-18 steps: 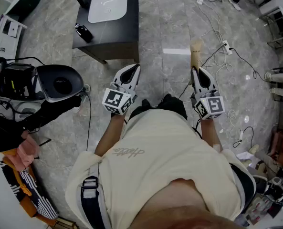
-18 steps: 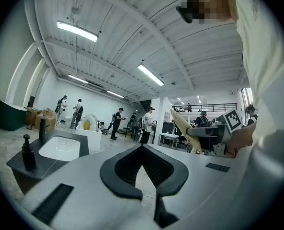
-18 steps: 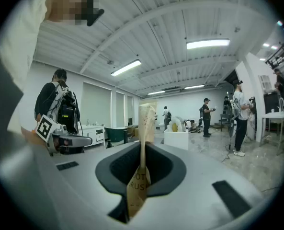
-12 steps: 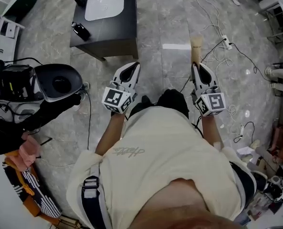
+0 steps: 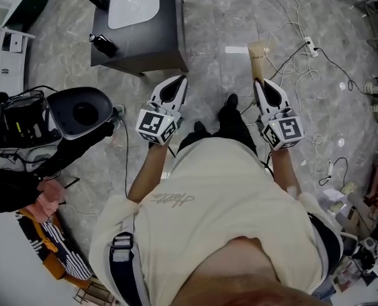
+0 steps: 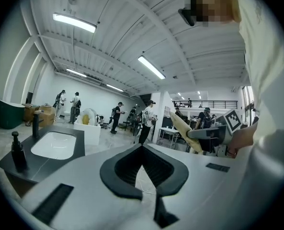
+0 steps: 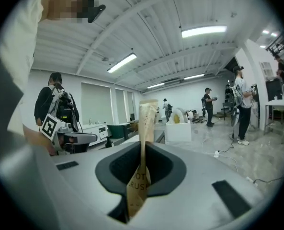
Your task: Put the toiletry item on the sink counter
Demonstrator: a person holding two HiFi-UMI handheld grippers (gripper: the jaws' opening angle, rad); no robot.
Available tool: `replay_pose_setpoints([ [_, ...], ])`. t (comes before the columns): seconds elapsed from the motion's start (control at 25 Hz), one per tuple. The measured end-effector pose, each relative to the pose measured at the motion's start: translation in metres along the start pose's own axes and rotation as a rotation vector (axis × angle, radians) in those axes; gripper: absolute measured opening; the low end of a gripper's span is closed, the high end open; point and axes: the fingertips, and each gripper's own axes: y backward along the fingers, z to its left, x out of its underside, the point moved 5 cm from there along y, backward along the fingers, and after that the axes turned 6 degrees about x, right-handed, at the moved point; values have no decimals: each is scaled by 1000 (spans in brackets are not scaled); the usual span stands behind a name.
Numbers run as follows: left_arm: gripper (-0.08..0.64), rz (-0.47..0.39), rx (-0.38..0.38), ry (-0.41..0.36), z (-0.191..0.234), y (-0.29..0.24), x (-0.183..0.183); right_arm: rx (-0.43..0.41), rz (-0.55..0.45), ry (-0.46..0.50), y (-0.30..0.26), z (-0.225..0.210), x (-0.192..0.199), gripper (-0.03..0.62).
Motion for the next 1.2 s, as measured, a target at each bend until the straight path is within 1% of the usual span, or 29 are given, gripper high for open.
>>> replay_pose_setpoints([
  [0.08,3,7,-9,11,-1,-19,-5,-20,3,-22,-12,-16,-2,21],
  [0.12,3,11,-11,15,-2,-28,-7,-28,-7,-18,-17,-24,-7,21],
  [0.24,3,29,-9,-4,-3,-64,-11,-46,-43,34,-32,-54,-20,21],
  [0.32,3,37,-9,-56,-22,-97,-14,-70,-55,41,-27,-86,-16,21],
  [0.4,3,36,-17,-100,-50,-133,-18,-98,-52,52,-16,-125,-4,21],
  [0.48,3,27,-31,-94,-62,-165,-23,-121,-42,67,-19,-158,-1,21],
  [0.6,3,30,-63,-44,-39,-192,-32,-152,-38,41,-52,-179,-15,21],
  [0.68,3,37,-92,-26,-22,-202,-38,-171,-31,25,-75,-189,-21,21],
  [0.8,3,34,-138,-7,-16,-221,-43,-195,-12,25,-93,-216,-21,21],
  [1.0,3,95,-190,-5,10,-238,-45,-209,0,10,-124,-239,-27,21],
  [1.08,3,98,-198,-9,20,-248,-48,-213,6,7,-138,-245,-24,21],
  [1.2,3,88,-188,-10,27,-263,-52,-218,20,9,-154,-251,-21,21],
])
